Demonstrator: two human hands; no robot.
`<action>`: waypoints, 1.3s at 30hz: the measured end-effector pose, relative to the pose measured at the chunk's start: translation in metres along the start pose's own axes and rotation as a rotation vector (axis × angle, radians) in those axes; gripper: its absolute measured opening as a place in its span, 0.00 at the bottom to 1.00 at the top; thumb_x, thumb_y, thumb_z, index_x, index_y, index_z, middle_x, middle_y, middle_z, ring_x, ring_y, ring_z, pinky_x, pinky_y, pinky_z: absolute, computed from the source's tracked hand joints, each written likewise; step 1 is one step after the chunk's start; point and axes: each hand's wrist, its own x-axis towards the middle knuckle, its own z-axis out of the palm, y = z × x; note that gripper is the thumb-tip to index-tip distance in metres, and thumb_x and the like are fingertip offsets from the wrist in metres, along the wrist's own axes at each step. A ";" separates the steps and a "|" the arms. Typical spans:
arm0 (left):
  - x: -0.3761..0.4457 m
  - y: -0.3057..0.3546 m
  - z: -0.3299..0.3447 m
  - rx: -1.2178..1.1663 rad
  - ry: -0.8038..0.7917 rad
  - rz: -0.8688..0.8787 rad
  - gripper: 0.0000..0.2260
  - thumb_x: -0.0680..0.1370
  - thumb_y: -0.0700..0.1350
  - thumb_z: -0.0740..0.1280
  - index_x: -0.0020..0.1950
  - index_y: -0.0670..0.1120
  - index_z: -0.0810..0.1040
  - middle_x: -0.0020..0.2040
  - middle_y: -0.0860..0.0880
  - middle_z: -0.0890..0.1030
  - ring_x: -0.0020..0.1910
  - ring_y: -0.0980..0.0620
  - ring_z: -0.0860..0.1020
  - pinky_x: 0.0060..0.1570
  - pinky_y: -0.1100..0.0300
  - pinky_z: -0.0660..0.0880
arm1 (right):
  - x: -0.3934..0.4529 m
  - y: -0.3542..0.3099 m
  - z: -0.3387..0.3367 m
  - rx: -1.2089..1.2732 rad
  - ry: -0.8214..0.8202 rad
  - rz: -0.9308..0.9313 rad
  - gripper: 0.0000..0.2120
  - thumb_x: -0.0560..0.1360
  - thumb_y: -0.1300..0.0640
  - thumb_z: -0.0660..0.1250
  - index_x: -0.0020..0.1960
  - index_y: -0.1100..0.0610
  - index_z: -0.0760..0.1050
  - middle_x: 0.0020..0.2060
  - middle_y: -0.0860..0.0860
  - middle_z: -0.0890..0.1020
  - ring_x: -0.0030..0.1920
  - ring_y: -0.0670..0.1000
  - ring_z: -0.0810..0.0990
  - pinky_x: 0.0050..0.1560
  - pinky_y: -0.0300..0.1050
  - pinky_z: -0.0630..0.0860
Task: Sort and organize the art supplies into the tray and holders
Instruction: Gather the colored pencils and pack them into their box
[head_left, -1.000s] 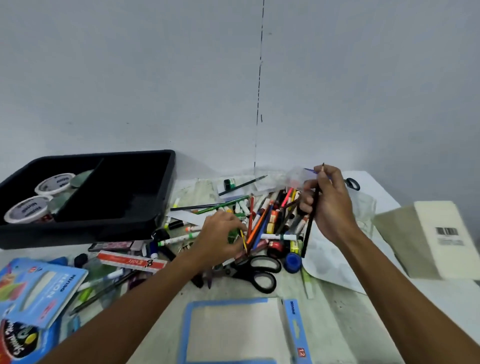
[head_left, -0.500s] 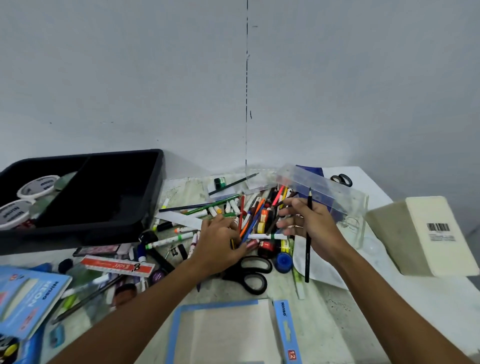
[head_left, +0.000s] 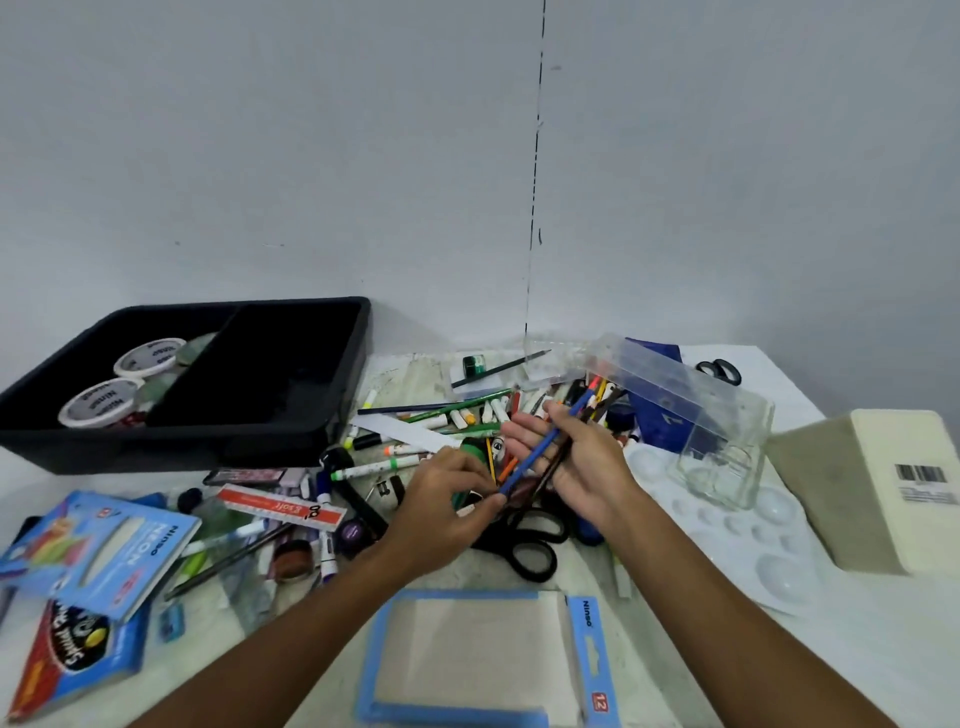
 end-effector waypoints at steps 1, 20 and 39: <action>0.001 0.003 0.001 -0.010 -0.011 0.006 0.11 0.72 0.53 0.70 0.39 0.46 0.84 0.40 0.56 0.79 0.43 0.59 0.74 0.44 0.59 0.71 | 0.000 -0.003 -0.001 -0.021 -0.010 -0.014 0.10 0.83 0.61 0.56 0.61 0.65 0.68 0.49 0.66 0.82 0.43 0.61 0.85 0.39 0.51 0.83; 0.040 0.004 0.043 0.460 -0.005 -0.279 0.08 0.73 0.51 0.71 0.41 0.48 0.84 0.49 0.55 0.78 0.55 0.52 0.69 0.46 0.56 0.52 | -0.025 -0.060 -0.060 -0.266 0.009 -0.064 0.15 0.83 0.57 0.54 0.62 0.65 0.73 0.54 0.64 0.82 0.53 0.62 0.83 0.51 0.60 0.80; 0.058 0.029 0.054 -0.072 0.013 -0.107 0.13 0.75 0.56 0.66 0.43 0.48 0.83 0.36 0.61 0.77 0.41 0.61 0.74 0.42 0.59 0.66 | -0.019 -0.062 -0.049 -0.173 0.114 -0.215 0.09 0.83 0.62 0.56 0.56 0.66 0.71 0.46 0.64 0.83 0.45 0.62 0.85 0.44 0.56 0.83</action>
